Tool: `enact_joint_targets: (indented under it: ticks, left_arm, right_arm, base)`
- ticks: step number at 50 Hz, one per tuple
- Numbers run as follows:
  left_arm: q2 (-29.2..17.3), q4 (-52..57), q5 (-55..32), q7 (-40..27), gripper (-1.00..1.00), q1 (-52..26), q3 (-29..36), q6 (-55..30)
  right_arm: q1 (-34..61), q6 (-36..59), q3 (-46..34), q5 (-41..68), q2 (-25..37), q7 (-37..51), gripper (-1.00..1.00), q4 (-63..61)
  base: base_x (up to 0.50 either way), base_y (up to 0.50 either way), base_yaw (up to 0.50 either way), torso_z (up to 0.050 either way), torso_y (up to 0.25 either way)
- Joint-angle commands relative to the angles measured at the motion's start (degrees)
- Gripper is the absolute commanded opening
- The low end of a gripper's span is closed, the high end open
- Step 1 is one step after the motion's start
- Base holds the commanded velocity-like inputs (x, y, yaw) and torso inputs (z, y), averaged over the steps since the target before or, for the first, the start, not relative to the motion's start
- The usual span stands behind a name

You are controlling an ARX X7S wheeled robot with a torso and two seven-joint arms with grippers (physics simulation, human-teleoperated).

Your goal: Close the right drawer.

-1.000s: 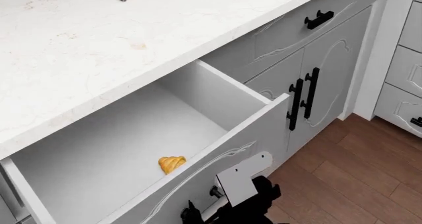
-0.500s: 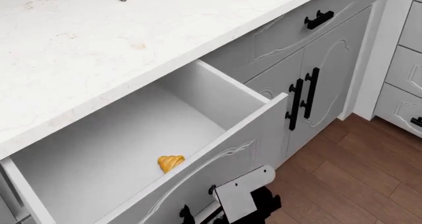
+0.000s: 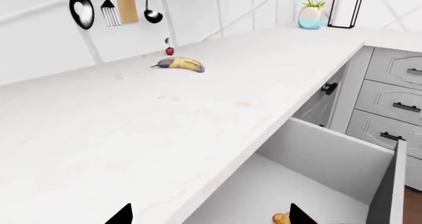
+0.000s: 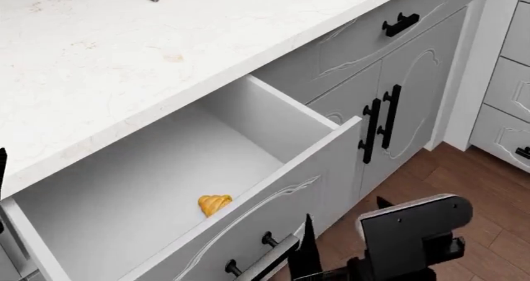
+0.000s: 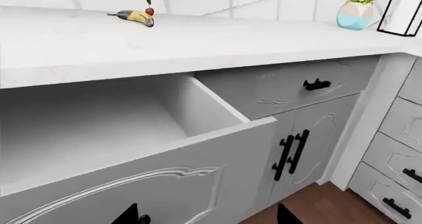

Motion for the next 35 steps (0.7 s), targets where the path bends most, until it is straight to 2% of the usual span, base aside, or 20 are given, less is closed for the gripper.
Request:
enact_joint_targets:
  ticks: [1,3,9,14,23,27,35]
  left_arm:
    - [1.53,0.96,-0.89,-0.25,1.00,-1.17,1.77,0.11]
    - [2.57,1.56,-1.67,-1.20,1.00,-2.94,3.50,-0.72]
    - [5.42,2.50,-4.23,-3.31,1.00,-6.36,7.04,-2.45]
    - [8.31,1.06,-8.06,-6.50,1.00,-12.92,10.21,-4.86]
    - [15.28,-1.72,-7.89,-5.63,1.00,-19.21,17.60,-6.11]
    - [19.13,-3.81,-7.97,-5.33,1.00,-22.83,20.91,-6.77]
    - [26.15,-6.28,-3.88,-3.28,1.00,-23.74,28.42,-6.16]
  right_arm:
    - [0.43,13.72,11.90,10.24,5.85,6.39,1.00,-15.15]
    - [1.68,16.91,15.24,13.72,5.99,7.86,1.00,-16.89]
    - [2.70,20.26,17.17,16.50,6.79,9.30,1.00,-18.67]
    - [2.97,22.27,18.91,18.36,7.43,10.47,1.00,-20.11]
    - [2.62,24.70,23.37,21.09,8.64,12.65,1.00,-22.01]
    - [-0.29,21.98,24.02,19.18,8.40,12.06,1.00,-21.26]
    - [-1.81,21.19,24.10,18.77,8.35,12.10,1.00,-21.25]
  base:
    - [0.00,0.00,0.00,0.000,0.000]
    - [0.00,0.00,0.00,0.000,0.000]
    - [0.00,0.00,0.00,0.000,0.000]
    - [0.00,0.00,0.00,0.000,0.000]
    - [0.00,0.00,0.00,0.000,0.000]
    - [0.00,0.00,0.00,0.000,0.000]
    - [0.00,0.00,0.00,0.000,0.000]
